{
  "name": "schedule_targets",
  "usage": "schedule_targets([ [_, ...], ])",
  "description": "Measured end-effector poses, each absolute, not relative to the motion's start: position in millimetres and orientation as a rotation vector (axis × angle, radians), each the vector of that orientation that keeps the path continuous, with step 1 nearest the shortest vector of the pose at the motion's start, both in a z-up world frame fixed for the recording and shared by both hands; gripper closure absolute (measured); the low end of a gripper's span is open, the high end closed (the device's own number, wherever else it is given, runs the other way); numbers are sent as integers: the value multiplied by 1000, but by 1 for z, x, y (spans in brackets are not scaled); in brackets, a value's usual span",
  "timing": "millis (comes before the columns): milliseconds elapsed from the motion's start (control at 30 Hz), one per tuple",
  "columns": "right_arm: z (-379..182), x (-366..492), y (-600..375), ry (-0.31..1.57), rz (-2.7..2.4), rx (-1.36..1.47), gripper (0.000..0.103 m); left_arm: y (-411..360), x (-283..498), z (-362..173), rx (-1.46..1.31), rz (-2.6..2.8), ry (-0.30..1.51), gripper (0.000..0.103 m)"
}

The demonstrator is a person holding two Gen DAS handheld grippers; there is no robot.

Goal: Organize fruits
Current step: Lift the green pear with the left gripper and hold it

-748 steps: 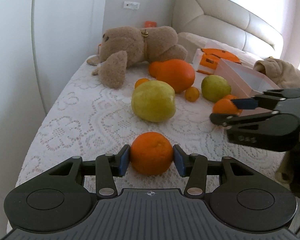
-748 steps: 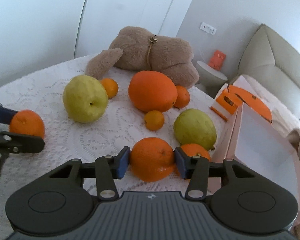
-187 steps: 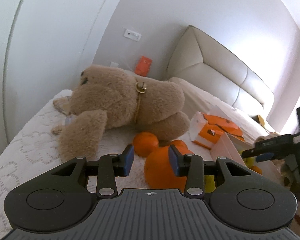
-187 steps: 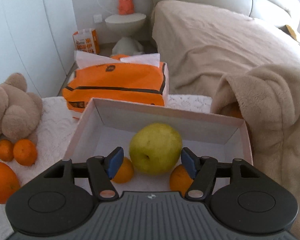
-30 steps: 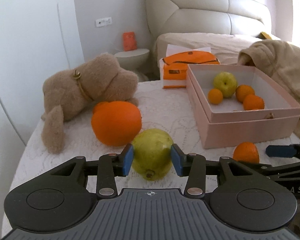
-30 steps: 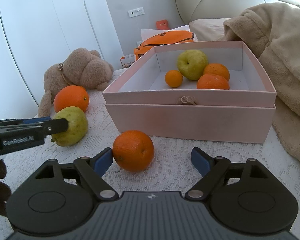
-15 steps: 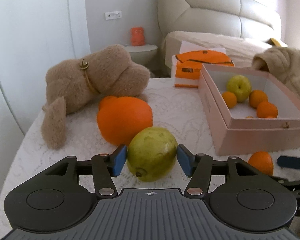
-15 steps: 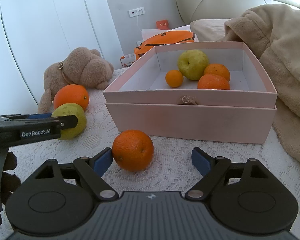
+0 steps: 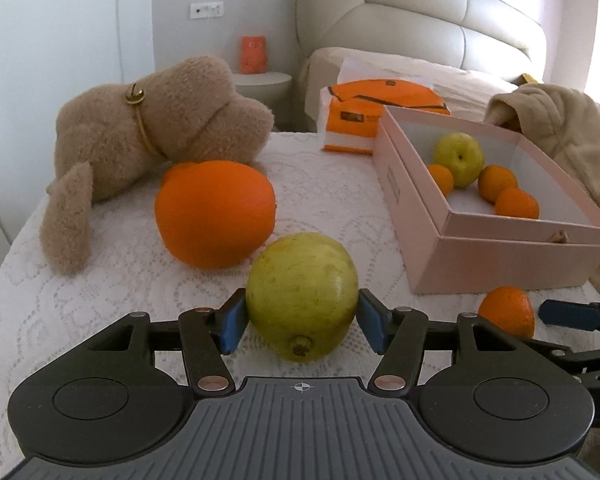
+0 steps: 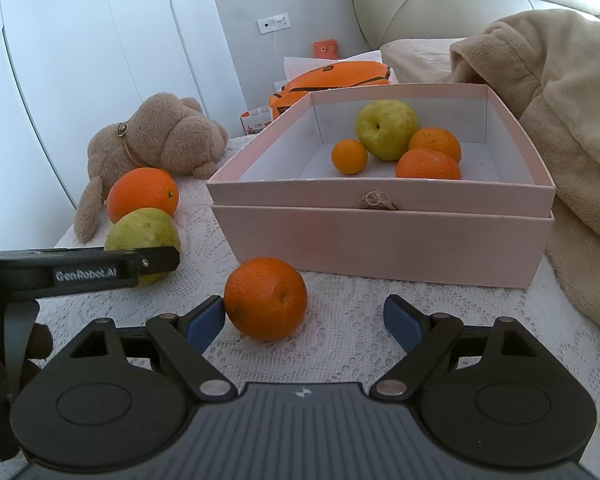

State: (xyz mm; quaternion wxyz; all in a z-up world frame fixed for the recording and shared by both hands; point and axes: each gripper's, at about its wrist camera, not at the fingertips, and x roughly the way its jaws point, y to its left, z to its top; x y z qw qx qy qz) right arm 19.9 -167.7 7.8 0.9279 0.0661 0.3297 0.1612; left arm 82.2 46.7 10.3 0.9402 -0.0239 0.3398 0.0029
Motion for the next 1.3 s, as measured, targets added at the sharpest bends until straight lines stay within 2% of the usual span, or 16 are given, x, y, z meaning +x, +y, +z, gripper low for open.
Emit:
schedule_targets([
  [667, 8, 20, -167, 675, 329, 133, 16, 44, 30, 31, 29, -21, 690, 40],
  [1300, 7, 21, -166, 679, 338, 112, 12, 46, 41, 15, 25, -8, 728, 40],
])
